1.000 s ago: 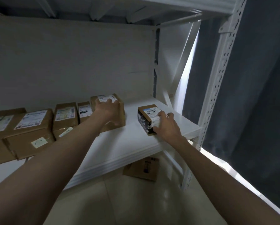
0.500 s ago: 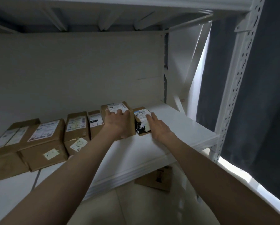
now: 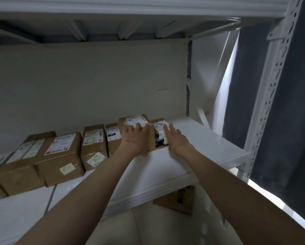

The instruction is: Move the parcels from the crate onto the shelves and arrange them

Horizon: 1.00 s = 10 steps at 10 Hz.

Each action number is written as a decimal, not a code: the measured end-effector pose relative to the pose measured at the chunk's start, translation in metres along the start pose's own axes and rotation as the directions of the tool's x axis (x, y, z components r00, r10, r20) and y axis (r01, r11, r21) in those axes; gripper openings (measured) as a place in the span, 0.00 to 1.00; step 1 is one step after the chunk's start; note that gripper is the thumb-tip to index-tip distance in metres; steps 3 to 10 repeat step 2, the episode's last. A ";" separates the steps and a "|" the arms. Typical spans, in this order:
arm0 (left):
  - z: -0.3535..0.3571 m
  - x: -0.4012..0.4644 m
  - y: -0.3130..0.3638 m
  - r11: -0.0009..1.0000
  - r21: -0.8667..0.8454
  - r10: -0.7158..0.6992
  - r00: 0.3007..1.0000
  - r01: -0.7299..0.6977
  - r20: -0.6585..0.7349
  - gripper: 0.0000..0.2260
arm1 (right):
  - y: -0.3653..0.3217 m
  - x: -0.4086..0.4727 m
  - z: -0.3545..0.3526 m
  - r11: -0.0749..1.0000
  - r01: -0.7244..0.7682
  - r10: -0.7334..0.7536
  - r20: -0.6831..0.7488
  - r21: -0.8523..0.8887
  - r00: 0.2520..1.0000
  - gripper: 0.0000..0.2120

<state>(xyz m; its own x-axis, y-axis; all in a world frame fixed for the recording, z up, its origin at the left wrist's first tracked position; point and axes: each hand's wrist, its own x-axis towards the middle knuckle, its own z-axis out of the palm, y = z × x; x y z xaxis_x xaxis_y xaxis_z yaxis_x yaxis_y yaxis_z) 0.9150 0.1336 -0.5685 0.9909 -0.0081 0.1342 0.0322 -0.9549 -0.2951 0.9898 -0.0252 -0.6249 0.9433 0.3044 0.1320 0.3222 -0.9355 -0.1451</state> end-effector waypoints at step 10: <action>-0.007 -0.010 -0.002 1.000 0.001 -0.015 1.000 0.015 0.017 0.51 | -0.020 -0.025 -0.013 0.996 0.020 -0.004 -0.171 0.092 0.985 0.38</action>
